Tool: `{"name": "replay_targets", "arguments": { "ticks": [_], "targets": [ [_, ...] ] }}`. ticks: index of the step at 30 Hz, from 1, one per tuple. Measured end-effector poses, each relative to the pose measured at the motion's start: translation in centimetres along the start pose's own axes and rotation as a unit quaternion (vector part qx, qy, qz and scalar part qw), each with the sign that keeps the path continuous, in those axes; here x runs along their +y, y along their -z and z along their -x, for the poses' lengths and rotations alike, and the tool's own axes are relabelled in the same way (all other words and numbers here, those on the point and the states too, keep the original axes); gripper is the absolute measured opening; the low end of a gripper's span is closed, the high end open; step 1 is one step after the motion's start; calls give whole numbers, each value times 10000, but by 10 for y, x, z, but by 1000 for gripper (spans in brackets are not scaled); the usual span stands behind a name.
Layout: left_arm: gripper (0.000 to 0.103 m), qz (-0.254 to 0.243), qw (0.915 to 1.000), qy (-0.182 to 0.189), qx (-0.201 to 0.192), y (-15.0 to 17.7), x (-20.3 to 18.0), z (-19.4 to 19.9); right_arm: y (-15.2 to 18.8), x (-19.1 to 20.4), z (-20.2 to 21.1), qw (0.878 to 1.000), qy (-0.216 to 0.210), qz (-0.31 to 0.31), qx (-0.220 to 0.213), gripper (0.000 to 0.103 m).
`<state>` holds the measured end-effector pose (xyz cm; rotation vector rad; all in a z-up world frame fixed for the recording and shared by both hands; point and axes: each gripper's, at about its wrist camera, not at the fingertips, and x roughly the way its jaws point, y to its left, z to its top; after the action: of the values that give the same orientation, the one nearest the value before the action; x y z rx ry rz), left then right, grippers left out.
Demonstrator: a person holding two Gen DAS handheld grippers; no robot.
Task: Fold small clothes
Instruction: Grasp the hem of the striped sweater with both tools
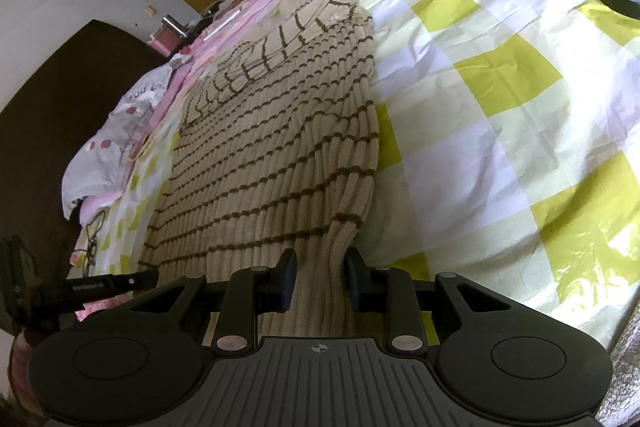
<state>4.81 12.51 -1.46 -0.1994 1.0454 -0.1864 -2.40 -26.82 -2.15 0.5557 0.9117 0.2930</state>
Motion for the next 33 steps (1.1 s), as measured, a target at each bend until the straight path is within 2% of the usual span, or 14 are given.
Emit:
{"name": "replay_targets", "arguments": {
  "ticks": [5,8,14,20,25,33],
  "targets": [
    [22,-74,9999,-72,13,0,-3,-2,0,3,-2,10000,15,24,-8,28],
    [18,-74,10000,-39,-47,1,-4,0,0,6,-3,10000,36,59,7,28],
    [14,117,9996,125,-227,0,1,6,-2,8,-3,9999,-105,-22,21,13],
    [13,660,9939,676,-575,-4,18,18,-13,6,9,9971,-569,-401,-296,8],
    [13,942,9883,975,-693,-5,28,21,-26,11,11,9923,-908,-661,-514,8],
    [13,1465,9718,1599,-922,-8,37,21,-44,23,12,9867,-1228,-780,-724,8]
  ]
}}
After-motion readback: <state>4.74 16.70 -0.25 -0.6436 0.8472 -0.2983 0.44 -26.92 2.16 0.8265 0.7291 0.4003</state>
